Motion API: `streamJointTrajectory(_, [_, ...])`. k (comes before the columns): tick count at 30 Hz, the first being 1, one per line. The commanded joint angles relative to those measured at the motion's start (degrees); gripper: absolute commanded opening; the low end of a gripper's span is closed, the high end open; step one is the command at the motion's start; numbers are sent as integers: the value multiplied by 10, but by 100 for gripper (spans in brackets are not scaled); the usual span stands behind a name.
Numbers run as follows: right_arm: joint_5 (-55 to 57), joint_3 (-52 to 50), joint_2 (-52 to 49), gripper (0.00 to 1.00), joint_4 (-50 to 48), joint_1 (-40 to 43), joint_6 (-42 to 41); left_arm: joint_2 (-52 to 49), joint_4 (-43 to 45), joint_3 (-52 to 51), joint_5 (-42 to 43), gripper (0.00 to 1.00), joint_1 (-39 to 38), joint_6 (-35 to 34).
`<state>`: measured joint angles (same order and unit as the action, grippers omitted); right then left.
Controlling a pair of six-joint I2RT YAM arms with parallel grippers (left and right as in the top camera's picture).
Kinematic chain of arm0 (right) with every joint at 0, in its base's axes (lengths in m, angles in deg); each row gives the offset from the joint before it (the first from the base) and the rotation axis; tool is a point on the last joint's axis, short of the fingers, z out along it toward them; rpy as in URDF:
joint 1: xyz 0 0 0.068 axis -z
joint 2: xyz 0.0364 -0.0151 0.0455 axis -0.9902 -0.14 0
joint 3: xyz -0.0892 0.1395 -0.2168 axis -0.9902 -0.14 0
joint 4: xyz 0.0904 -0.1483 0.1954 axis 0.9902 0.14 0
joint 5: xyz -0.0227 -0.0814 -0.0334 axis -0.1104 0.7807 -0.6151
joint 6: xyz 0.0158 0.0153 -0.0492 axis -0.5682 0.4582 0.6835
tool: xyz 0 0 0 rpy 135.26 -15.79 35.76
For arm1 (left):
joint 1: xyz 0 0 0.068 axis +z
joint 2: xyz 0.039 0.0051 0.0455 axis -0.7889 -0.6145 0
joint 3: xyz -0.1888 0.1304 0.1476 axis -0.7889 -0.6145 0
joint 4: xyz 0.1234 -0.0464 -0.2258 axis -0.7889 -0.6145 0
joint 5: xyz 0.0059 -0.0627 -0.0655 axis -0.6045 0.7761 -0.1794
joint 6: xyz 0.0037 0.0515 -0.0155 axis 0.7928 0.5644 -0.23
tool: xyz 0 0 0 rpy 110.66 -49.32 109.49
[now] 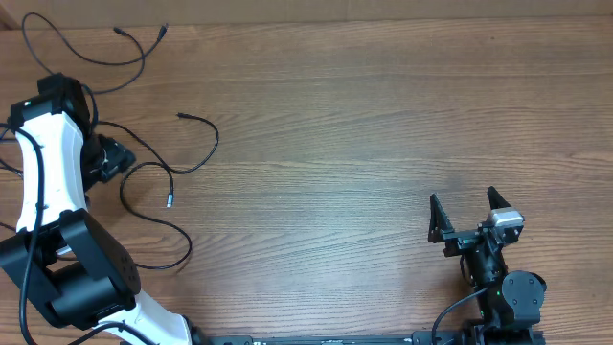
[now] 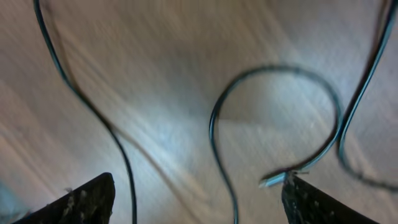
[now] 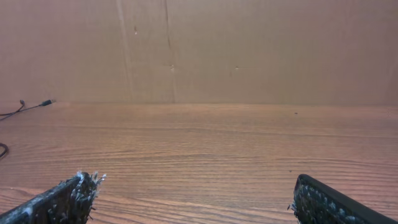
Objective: Untangle cables
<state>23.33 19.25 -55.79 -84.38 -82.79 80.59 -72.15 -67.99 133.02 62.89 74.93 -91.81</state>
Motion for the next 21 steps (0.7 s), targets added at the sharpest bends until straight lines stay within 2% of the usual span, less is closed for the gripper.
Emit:
streamJointTrajectory(1, [5, -6, 4, 100, -3, 1, 5, 4, 28, 6, -60, 88, 0, -9])
streamJointTrajectory(12, [5, -6, 4, 100, -3, 1, 5, -9, 216, 6, -63, 80, 108, 10])
streamJointTrajectory(16, [5, -6, 4, 100, -3, 1, 5, -35, 283, 6, -60, 80, 149, 53])
streamJointTrajectory(18, [5, -6, 4, 100, -3, 1, 5, -64, 334, 6, -61, 80, 171, 101])
streamJointTrajectory(21, [5, -6, 4, 100, -3, 1, 5, -101, 376, 6, -60, 80, 189, 114])
